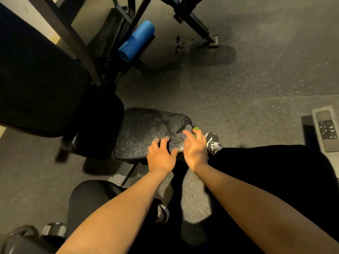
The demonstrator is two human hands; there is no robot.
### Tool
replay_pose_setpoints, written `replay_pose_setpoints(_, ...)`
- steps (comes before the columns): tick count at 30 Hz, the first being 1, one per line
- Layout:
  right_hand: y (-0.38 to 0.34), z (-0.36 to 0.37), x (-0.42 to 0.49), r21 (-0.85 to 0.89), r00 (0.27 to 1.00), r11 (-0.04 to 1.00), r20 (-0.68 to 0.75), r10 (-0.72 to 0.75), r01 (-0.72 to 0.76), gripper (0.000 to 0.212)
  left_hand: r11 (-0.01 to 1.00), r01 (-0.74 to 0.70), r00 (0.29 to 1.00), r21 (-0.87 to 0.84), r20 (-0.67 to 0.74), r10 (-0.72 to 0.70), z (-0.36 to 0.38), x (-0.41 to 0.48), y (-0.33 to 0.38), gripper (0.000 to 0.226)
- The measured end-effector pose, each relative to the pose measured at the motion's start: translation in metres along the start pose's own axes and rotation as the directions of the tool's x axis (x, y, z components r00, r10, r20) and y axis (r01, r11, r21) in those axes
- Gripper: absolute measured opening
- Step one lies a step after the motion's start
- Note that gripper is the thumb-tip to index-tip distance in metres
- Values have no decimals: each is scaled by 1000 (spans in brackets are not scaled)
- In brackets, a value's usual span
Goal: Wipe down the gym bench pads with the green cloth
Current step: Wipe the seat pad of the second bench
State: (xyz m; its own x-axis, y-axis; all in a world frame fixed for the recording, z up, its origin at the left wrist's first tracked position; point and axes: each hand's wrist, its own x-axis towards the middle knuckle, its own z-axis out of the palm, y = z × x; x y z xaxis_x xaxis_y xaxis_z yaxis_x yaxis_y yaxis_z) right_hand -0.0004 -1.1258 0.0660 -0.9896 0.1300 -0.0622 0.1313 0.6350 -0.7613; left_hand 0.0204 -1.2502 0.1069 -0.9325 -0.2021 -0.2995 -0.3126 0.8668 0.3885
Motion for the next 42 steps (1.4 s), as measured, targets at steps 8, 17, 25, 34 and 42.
replay_pose_setpoints(8, -24, 12, 3, -172, 979, 965, 70, -189, 199, 56, 987, 132, 990, 87, 37, -136, -26, 11, -72, 90)
replay_pose_setpoints(17, -82, 62, 19, -238, 738, 809, 597, -315, 538, 55, 991, 100, 990, 84, 87, -107, -35, 15, -75, 77)
replay_pose_setpoints(25, -28, 12, 59, -363, 934, 877, 281, -220, 316, 54, 994, 78, 993, 82, 81, -85, -34, 12, -79, 84)
replay_pose_setpoints(34, -72, 58, 36, -321, 842, 839, 473, -260, 439, 64, 994, 83, 996, 73, 30, -85, -30, 16, -79, 83)
replay_pose_setpoints(42, -53, 31, 76, -393, 836, 784, 476, -273, 480, 65, 996, 83, 995, 45, 54, -86, -35, 15, -80, 85)
